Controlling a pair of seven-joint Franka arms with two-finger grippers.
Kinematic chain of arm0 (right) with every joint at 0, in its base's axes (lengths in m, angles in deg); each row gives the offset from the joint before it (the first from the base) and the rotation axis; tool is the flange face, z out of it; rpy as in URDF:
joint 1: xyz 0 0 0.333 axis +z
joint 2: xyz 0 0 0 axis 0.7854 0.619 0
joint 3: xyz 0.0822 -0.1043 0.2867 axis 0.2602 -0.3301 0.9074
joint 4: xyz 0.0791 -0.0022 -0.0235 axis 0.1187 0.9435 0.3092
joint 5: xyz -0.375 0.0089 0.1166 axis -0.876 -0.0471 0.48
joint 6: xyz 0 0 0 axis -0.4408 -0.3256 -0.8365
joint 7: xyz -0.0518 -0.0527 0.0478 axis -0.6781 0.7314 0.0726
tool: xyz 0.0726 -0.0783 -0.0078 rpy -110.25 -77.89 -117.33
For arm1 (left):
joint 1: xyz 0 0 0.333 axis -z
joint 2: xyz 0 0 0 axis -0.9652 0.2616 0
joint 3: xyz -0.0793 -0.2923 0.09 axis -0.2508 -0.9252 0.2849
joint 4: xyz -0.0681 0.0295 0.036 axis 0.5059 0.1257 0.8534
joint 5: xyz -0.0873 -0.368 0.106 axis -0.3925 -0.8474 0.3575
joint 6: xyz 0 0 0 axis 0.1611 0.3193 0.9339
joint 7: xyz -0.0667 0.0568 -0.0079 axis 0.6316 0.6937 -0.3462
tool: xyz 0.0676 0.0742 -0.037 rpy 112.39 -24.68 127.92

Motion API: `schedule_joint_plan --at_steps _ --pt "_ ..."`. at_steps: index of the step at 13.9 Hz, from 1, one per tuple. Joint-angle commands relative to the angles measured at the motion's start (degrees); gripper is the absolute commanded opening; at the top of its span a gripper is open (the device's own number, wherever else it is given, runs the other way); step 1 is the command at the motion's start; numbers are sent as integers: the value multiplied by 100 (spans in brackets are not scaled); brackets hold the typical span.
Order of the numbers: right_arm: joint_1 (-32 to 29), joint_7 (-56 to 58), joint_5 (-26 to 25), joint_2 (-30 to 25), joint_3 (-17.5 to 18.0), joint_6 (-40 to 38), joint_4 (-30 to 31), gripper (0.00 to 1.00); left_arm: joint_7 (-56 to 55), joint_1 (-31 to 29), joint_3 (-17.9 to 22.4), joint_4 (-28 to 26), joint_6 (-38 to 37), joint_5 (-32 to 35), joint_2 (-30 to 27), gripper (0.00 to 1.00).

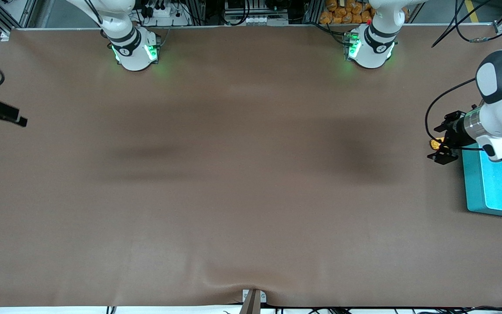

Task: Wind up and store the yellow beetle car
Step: 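Close the left gripper on the yellow car beside the bin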

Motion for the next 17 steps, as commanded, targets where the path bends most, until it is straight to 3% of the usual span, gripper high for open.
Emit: schedule_joint_plan --at_steps 1,4,6,11,17 --pt "278 33 113 -782 -53 90 619 100 -237 -472 -75 -850 870 -35 -225 100" --pt "550 41 78 -889 -140 90 611 100 -237 -999 -75 -1334 1652 -35 -129 100" --pt "964 41 -45 -863 -430 151 550 100 -176 -1325 -75 -1536 2119 -35 55 100" --pt "816 103 -89 -231 -475 363 -73 100 -70 -1651 -58 -2063 3234 -26 407 100" --pt "868 94 -98 -221 -572 407 -110 100 -17 -2205 -49 -2214 4228 764 1004 100"
